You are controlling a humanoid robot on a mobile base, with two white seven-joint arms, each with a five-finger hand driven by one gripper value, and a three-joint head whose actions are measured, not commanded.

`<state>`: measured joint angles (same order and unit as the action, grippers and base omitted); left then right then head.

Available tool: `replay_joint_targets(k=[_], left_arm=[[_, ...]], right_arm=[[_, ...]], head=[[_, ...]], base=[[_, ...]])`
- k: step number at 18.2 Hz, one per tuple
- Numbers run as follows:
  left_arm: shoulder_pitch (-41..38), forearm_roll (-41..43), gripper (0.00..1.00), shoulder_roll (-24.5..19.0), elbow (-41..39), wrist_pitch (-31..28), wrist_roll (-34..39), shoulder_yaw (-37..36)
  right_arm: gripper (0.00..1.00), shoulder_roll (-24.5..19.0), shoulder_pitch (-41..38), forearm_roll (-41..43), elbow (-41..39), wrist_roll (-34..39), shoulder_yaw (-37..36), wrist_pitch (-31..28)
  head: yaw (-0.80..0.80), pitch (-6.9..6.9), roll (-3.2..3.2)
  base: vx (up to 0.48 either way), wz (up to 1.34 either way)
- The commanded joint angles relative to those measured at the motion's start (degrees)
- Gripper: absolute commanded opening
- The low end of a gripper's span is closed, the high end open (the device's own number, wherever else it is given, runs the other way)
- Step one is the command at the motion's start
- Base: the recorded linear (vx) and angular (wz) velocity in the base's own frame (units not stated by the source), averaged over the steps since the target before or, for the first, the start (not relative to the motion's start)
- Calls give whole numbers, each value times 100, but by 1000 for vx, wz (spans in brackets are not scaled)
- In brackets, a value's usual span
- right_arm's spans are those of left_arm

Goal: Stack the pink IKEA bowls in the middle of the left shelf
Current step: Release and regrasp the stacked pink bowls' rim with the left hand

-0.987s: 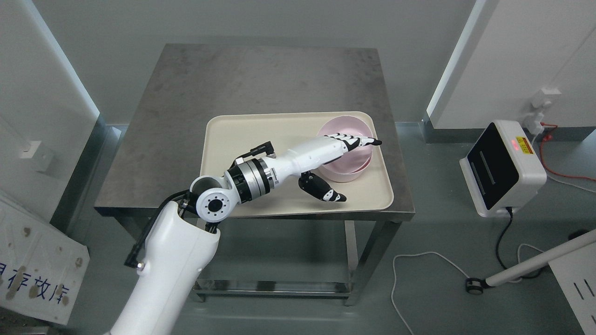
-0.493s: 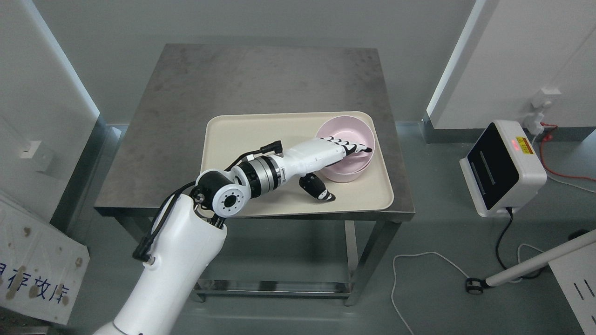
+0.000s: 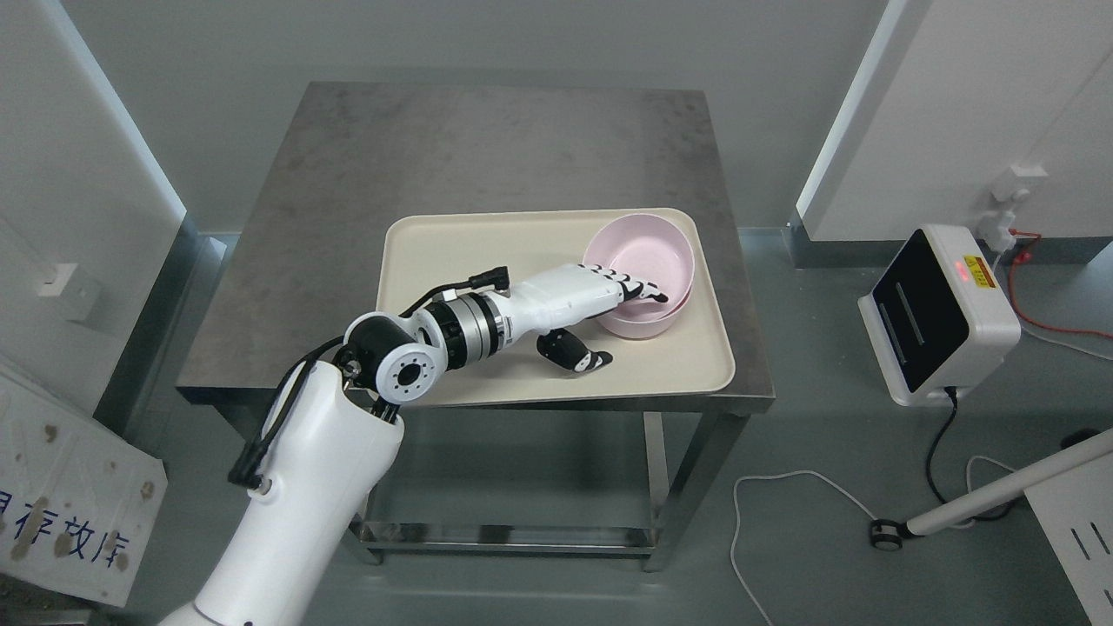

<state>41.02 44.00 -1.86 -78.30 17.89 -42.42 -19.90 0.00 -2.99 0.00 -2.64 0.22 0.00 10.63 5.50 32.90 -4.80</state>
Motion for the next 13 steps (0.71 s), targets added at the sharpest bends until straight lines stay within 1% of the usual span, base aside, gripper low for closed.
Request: replay_joint_targets(k=[1,3,6,9,13], left_arm=[[177,125,77,-60,25,-39,-144,-48],[266,292,73,86,69,-92,-144,-119],[406,442,64,86,130,-93,-144,-119],[415,548,58,86,157,-93,-144,-145],[415,548,41,86,227,-84,-135,-146]], right_arm=[[100,100,0,-44,0,-5,-61,1],[100,100,0,-44,0,-5,-53,1],[100,100,0,-44,0,-5,-53,1],[100,100,0,-44,0,-5,-53,1],[100,100,0,-44,0,-5,-53,1]], head=[[0,0,0],[0,0,0],[0,0,0],[0,0,0],[0,0,0]], base=[[0,0],[0,0],[0,0],[0,0],[0,0]])
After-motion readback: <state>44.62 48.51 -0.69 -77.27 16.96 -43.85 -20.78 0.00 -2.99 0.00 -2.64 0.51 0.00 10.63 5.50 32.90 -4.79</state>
